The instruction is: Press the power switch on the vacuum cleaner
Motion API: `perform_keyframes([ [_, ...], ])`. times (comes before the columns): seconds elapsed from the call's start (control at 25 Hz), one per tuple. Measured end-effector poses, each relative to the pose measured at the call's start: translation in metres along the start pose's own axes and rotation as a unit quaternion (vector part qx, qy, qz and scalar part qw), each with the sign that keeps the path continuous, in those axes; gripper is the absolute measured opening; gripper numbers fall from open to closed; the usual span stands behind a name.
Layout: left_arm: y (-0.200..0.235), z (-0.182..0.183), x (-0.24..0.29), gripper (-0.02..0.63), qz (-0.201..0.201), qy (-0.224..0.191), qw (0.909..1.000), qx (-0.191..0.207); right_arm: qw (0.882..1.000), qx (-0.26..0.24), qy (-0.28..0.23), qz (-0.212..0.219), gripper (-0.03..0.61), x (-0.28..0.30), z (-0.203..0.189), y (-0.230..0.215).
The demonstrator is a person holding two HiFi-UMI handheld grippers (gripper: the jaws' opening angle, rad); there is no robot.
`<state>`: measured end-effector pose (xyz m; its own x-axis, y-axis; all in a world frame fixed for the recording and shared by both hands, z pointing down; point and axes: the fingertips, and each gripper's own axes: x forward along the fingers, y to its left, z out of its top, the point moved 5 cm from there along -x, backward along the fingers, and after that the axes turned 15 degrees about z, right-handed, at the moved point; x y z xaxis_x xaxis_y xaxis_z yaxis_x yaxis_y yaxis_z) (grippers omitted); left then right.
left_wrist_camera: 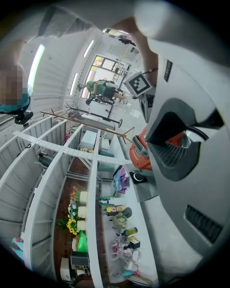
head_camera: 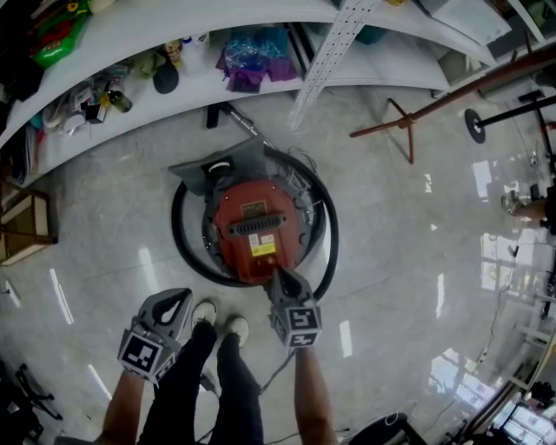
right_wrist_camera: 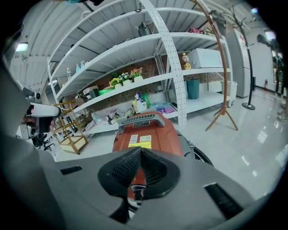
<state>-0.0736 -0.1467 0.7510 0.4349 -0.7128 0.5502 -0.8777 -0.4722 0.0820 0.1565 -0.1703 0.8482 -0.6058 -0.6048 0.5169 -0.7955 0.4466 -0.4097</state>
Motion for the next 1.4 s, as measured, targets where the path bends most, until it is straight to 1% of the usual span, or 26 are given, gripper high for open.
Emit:
perform_keyframes([
  [0.28,0.003,-0.001,0.001,0.008,0.0,0.004,1.0,-0.002,1.0,-0.005,0.011,-0.004,0.012,0.011,-0.004,-0.007],
  [0.56,0.004,-0.005,0.003,0.008,0.002,0.004,1.0,-0.003,1.0,-0.007,0.009,-0.001,0.012,0.016,-0.005,-0.01],
  [0.8,0.004,-0.01,0.004,0.008,0.001,0.008,0.9999,-0.009,1.0,-0.021,0.013,-0.004,0.012,0.017,-0.005,-0.01],
  [1.08,0.005,-0.012,0.005,0.008,-0.001,0.01,0.9999,-0.013,1.0,-0.019,0.014,-0.012,0.012,0.018,-0.007,-0.012],
  [1.4,0.005,-0.013,0.003,0.008,-0.004,0.011,0.9999,-0.01,1.0,-0.013,0.011,-0.011,0.012,0.016,-0.007,-0.013],
])
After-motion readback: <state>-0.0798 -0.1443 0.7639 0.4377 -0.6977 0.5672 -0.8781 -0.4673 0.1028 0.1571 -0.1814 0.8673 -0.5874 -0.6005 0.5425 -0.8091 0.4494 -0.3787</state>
